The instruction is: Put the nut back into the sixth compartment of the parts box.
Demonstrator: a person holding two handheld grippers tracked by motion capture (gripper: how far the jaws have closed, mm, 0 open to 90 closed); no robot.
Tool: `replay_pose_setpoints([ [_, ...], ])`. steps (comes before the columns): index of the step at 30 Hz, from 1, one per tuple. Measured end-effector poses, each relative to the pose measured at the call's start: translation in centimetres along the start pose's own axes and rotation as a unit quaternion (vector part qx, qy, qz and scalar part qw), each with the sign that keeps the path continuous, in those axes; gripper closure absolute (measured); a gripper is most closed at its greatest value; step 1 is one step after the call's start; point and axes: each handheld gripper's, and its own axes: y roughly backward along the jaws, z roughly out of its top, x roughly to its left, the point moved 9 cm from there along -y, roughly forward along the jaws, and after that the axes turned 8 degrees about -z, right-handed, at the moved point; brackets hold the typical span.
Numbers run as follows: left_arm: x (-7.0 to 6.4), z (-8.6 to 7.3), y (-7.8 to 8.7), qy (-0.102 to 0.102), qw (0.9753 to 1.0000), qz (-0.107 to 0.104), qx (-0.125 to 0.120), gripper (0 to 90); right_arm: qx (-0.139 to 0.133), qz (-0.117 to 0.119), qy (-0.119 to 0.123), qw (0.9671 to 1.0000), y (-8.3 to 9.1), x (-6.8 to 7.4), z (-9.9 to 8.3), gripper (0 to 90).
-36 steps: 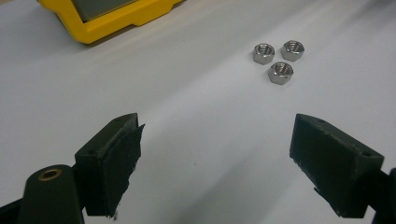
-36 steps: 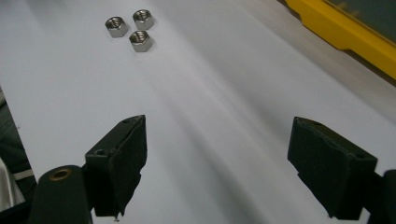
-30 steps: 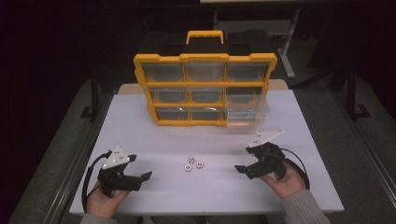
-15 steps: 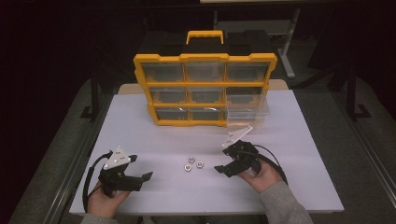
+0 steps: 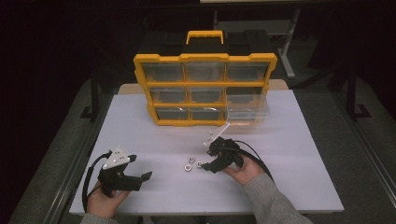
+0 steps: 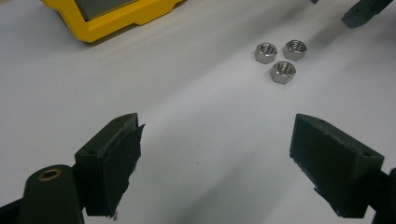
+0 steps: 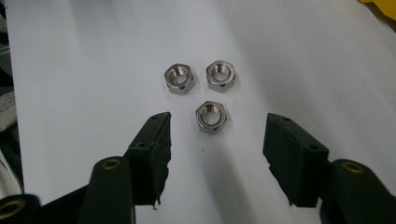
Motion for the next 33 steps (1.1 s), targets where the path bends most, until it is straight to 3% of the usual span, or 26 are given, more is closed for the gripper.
replay_pose_setpoints([
  [1,0.0,0.0,0.0,0.000,1.0000,0.000,0.000,16.0,0.006,0.002,-0.005,1.0000,-0.2,0.1,0.1,42.4],
  [2,0.0,0.0,0.0,0.001,1.0000,0.000,-0.001,16.0,0.005,0.003,0.006,1.0000,-0.4,0.0,0.2,43.6],
  [3,0.0,0.0,0.0,0.001,1.0000,-0.001,-0.001,16.0,0.009,0.006,0.001,0.9999,-0.6,0.1,0.4,44.9],
  [18,-0.1,0.1,0.0,0.005,1.0000,-0.002,-0.007,16.0,0.063,0.014,0.046,0.9968,-4.1,0.3,0.3,61.6],
  [33,0.0,0.2,0.0,0.013,0.9998,0.000,-0.012,16.0,0.066,0.013,0.061,0.9959,-4.3,0.4,0.3,68.7],
])
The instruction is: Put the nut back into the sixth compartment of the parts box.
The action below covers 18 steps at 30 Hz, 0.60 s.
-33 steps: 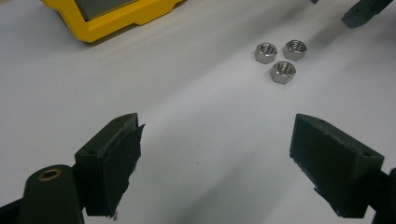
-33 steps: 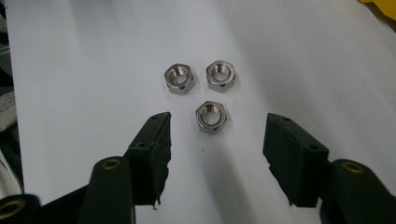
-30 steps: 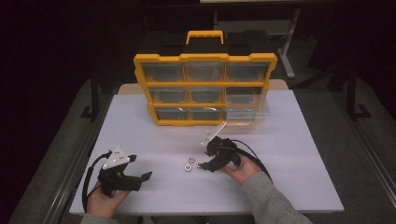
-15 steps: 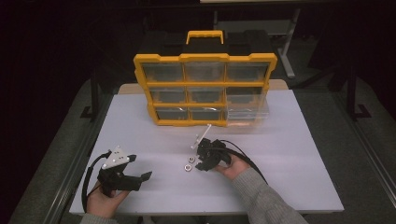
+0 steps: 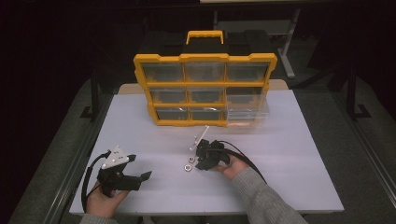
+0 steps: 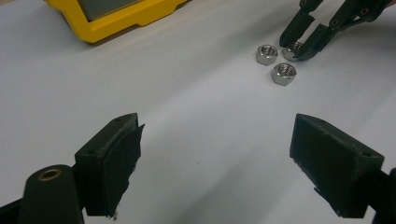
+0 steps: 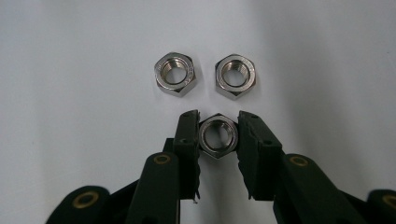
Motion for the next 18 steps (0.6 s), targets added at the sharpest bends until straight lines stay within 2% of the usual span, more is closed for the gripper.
replay_pose_setpoints([
  [8,0.1,0.0,0.1,-0.007,1.0000,0.001,0.005,16.0,-0.008,0.012,-0.002,0.9999,0.9,-0.1,0.3,68.8],
  [18,0.1,0.0,0.2,-0.008,0.9999,0.001,0.008,16.0,-0.035,0.023,-0.002,0.9991,4.5,-0.5,1.9,68.8],
])
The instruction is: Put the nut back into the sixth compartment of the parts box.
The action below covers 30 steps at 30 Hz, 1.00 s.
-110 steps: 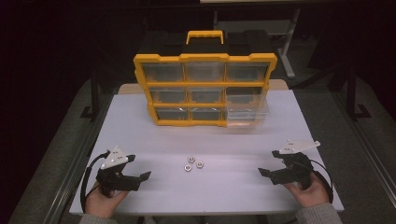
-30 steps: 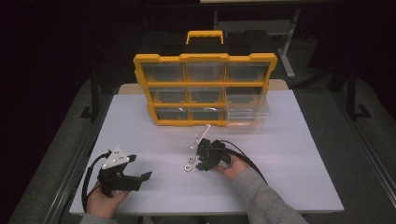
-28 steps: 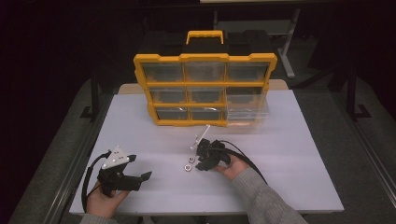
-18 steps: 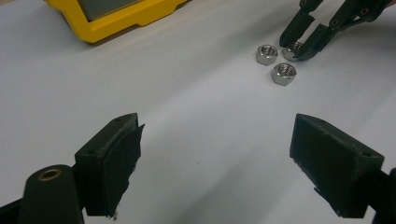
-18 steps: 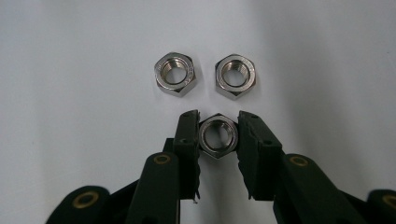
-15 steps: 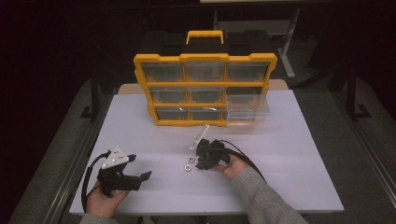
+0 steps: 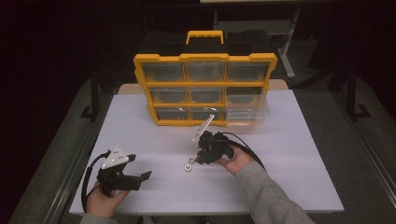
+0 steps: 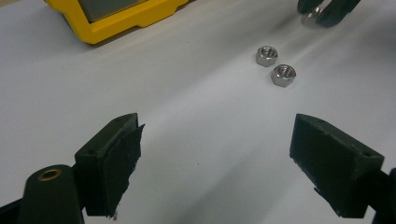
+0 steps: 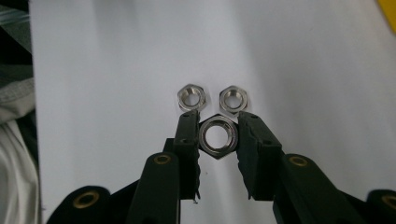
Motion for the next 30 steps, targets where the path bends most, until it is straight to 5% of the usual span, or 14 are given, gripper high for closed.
replay_pose_setpoints([
  [21,0.1,0.1,0.1,0.001,1.0000,0.003,-0.006,16.0,-0.037,-0.006,-0.017,0.9991,9.2,-2.9,3.5,68.7],
  [30,0.1,0.2,0.1,0.006,0.9999,0.003,-0.009,16.0,-0.048,-0.032,-0.025,0.9980,13.1,-5.2,4.5,68.7],
])
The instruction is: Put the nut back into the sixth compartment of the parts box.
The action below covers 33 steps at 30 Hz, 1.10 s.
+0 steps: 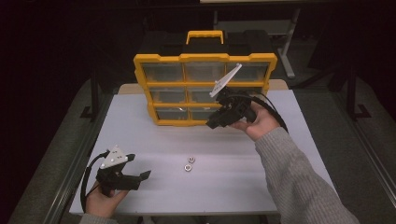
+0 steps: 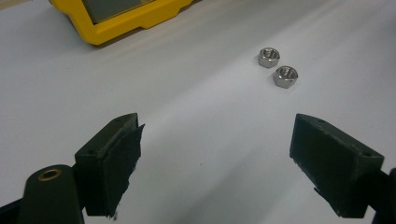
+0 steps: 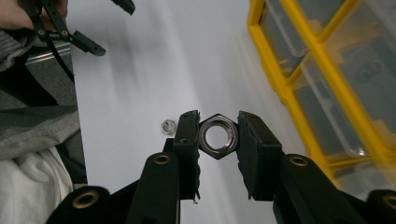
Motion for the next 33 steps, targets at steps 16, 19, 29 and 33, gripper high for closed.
replay_pose_setpoints([
  [16,0.0,0.0,0.0,0.000,1.0000,0.000,0.000,16.0,-0.001,-0.045,-0.058,0.9973,4.3,-4.9,-0.8,68.6],
  [19,0.0,0.0,-0.1,-0.002,1.0000,0.000,0.000,16.0,0.005,-0.056,-0.068,0.9961,4.6,-5.9,-1.5,68.6],
  [29,0.0,0.0,-0.1,0.000,1.0000,0.000,0.000,16.0,0.031,-0.078,-0.103,0.9912,4.2,-8.3,-4.3,68.5],
  [33,0.0,-0.1,-0.1,0.002,1.0000,-0.001,0.003,16.0,0.036,-0.080,-0.110,0.9901,3.7,-8.9,-5.3,68.5],
])
